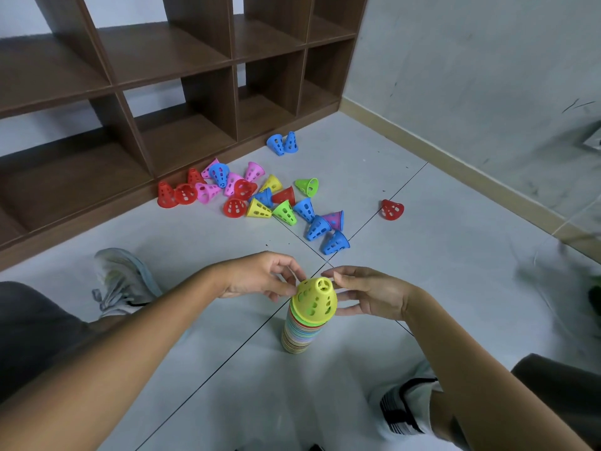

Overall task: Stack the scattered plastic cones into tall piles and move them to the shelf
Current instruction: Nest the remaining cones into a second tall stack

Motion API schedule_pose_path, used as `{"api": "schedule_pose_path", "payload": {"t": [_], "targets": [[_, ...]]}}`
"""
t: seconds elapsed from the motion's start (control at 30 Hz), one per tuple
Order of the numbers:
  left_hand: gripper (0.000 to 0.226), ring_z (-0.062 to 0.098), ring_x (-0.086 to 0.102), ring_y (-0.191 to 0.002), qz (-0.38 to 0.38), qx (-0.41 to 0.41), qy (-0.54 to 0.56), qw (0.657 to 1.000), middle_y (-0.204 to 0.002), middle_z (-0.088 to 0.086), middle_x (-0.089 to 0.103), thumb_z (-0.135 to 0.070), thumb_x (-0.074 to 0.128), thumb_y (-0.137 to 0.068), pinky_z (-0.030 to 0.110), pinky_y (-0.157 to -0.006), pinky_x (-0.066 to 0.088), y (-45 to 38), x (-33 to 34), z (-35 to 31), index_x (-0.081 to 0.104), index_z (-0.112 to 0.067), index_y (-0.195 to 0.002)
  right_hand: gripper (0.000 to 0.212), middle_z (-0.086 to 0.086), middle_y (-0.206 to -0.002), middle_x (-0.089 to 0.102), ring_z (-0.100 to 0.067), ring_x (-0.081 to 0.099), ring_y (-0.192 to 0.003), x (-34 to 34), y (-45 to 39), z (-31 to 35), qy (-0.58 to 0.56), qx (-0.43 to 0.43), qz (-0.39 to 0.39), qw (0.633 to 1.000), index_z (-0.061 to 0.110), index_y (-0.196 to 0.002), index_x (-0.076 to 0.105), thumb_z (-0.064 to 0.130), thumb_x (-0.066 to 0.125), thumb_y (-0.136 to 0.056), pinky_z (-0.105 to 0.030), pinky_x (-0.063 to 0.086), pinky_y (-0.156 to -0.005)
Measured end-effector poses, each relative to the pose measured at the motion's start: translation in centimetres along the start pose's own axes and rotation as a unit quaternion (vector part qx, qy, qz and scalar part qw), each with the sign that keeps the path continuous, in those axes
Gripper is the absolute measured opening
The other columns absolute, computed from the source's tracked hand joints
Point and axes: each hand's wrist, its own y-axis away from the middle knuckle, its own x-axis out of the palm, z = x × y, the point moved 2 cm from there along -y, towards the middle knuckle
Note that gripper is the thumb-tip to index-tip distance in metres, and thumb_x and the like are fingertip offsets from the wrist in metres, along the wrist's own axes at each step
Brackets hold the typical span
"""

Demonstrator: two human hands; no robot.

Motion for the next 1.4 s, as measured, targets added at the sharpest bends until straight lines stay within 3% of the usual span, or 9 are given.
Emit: {"api": "schedule_pose_path", "payload": {"t": [0.1, 0.2, 0.27, 0.37, 0.6, 0.73, 0.9, 1.27, 1.4], "targets": [[0.035, 0.013, 0.062, -0.097, -0.016, -0.034, 0.016, 0.999, -0.113, 0.009, 0.057, -0.021, 0.076, -0.088, 0.037, -0.085, 0.057, 0.1, 0.0, 1.8, 0.063, -0.019, -0.121, 0.075, -0.018, -0.144, 0.050, -0.043, 0.047, -0.133, 0.1, 0.3, -2.0, -0.043, 0.020, 0.027, 0.999, 0.015, -0.139, 0.054, 0.046, 0.081, -0.076, -0.057, 0.049, -0.100], [0.078, 0.022, 0.046, -0.131, -0.003, -0.116, 0.075, 0.990, -0.140, -0.004, 0.048, -0.063, 0.081, -0.067, 0.048, -0.099, 0.052, 0.2, 0.7, 3.8, 0.053, -0.034, -0.133, 0.090, -0.016, -0.149, 0.039, -0.051, 0.031, -0.138, 1.4, -0.1, -4.2, -0.056, 0.047, 0.042, 0.996, 0.021, -0.137, 0.058, 0.054, 0.090, -0.059, -0.059, 0.048, -0.100], [0.101, 0.026, 0.040, -0.136, 0.027, -0.153, 0.134, 0.979, -0.151, -0.010, 0.036, -0.077, 0.077, -0.054, 0.049, -0.100, 0.048, 0.1, 1.7, 5.1, 0.044, -0.040, -0.142, 0.094, -0.019, -0.148, 0.038, -0.053, 0.038, -0.135, 2.3, -0.5, -5.4, -0.104, 0.054, 0.051, 0.992, 0.017, -0.133, 0.062, 0.053, 0.093, -0.052, -0.057, 0.048, -0.100], [0.112, 0.027, 0.054, -0.128, 0.021, -0.170, 0.201, 0.964, -0.157, 0.001, 0.033, -0.084, 0.069, -0.055, 0.044, -0.103, 0.047, -0.6, 3.4, 6.9, 0.041, -0.031, -0.149, 0.093, -0.026, -0.150, 0.037, -0.044, 0.052, -0.129, 3.0, -1.0, -6.2, -0.161, 0.023, 0.072, 0.984, 0.006, -0.136, 0.058, 0.047, 0.092, -0.059, -0.055, 0.046, -0.103], [0.086, 0.017, 0.059, -0.126, -0.069, -0.099, 0.275, 0.954, -0.140, 0.008, 0.058, -0.072, 0.067, -0.066, 0.044, -0.114, 0.040, -3.1, 3.9, 7.3, 0.057, -0.024, -0.136, 0.092, -0.028, -0.152, 0.035, -0.038, 0.046, -0.136, 0.9, -3.2, -4.7, -0.157, -0.004, 0.102, 0.982, 0.005, -0.141, 0.052, 0.045, 0.089, -0.067, -0.058, 0.033, -0.115], [0.088, 0.021, 0.058, -0.128, -0.100, -0.083, 0.294, 0.947, -0.140, 0.013, 0.057, -0.072, 0.069, -0.068, 0.043, -0.114, 0.040, -4.7, 2.6, 7.2, 0.058, -0.015, -0.135, 0.089, -0.026, -0.150, 0.039, -0.035, 0.051, -0.133, -0.4, -4.8, -3.2, -0.153, -0.007, 0.091, 0.984, 0.008, -0.135, 0.059, 0.046, 0.091, -0.062, -0.055, 0.036, -0.114], [0.082, 0.020, 0.057, -0.129, -0.118, -0.076, 0.297, 0.945, -0.142, 0.013, 0.055, -0.070, 0.065, -0.072, 0.042, -0.116, 0.038, -7.5, 0.5, 6.2, 0.058, -0.020, -0.136, 0.085, -0.022, -0.146, 0.046, -0.032, 0.053, -0.131, -2.3, -7.0, -1.3, -0.165, -0.028, 0.078, 0.983, 0.012, -0.129, 0.065, 0.049, 0.092, -0.057, -0.054, 0.039, -0.112], [0.039, 0.025, 0.066, -0.116, -0.150, -0.038, 0.192, 0.969, -0.126, 0.001, 0.068, -0.059, 0.056, -0.090, 0.055, -0.106, 0.045, -11.7, -5.5, 1.9, 0.066, -0.038, -0.121, 0.085, -0.015, -0.133, 0.060, -0.029, 0.058, -0.126, -5.2, -11.6, 2.8, -0.203, -0.052, 0.071, 0.975, 0.013, -0.127, 0.067, 0.048, 0.094, -0.054, -0.055, 0.042, -0.110], [0.035, 0.025, 0.064, -0.119, -0.162, -0.038, 0.168, 0.972, -0.128, 0.001, 0.068, -0.043, 0.053, -0.100, 0.059, -0.103, 0.047, -12.3, -8.0, 0.4, 0.063, -0.026, -0.129, 0.075, -0.017, -0.139, 0.055, -0.031, 0.056, -0.128, -5.2, -13.0, 4.0, -0.218, -0.058, 0.071, 0.971, 0.017, -0.124, 0.069, 0.047, 0.092, -0.059, -0.056, 0.040, -0.110]]}}
